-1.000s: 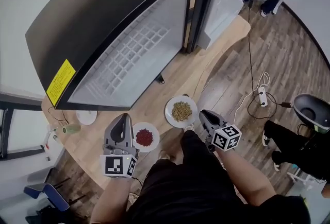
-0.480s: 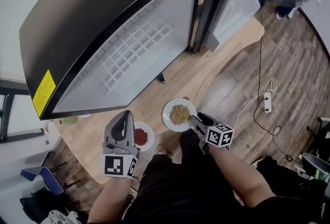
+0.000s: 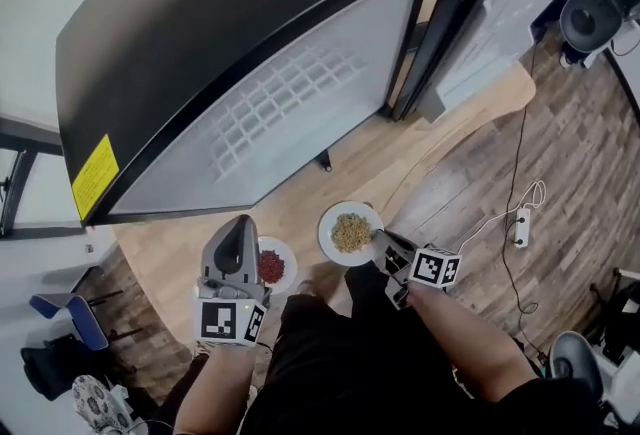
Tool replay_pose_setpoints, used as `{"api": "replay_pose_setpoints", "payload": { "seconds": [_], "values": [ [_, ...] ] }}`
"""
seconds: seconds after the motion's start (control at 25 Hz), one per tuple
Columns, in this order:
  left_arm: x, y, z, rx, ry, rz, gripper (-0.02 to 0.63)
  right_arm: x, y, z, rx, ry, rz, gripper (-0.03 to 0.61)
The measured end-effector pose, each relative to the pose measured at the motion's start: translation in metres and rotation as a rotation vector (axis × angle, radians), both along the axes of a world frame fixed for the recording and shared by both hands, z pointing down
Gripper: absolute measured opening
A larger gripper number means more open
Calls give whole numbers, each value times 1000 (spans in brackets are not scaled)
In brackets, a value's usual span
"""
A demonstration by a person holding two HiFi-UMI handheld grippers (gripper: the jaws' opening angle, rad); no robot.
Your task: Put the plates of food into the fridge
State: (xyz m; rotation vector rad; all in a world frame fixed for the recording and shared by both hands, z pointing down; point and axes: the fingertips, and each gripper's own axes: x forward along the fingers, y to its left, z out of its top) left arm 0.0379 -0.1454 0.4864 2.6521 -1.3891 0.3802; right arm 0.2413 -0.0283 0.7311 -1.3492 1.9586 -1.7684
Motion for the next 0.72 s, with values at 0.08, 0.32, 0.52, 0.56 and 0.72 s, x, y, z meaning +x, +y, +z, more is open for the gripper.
{"api": "replay_pose_setpoints", "payload": {
  "seconds": [0.08,0.32,0.52,0.56,0.72],
  "values": [
    [-3,0,-1,7,2,-26,5,3,-7,-11,21,-34,-5,34],
    [-23,4,-4,19,0,-110,5,1,-22,-30,49,-58,-61,32],
    [-42,4,-14,52,-5,-158,5,-2,-36,-60,85,-83,-73,32],
    [-47,4,-16,58,-7,-164,5,-3,-39,-67,94,-89,-73,33],
    [-67,2,-20,69,-16,-186,5,-14,-58,-105,159,-134,-64,32]
  ]
}}
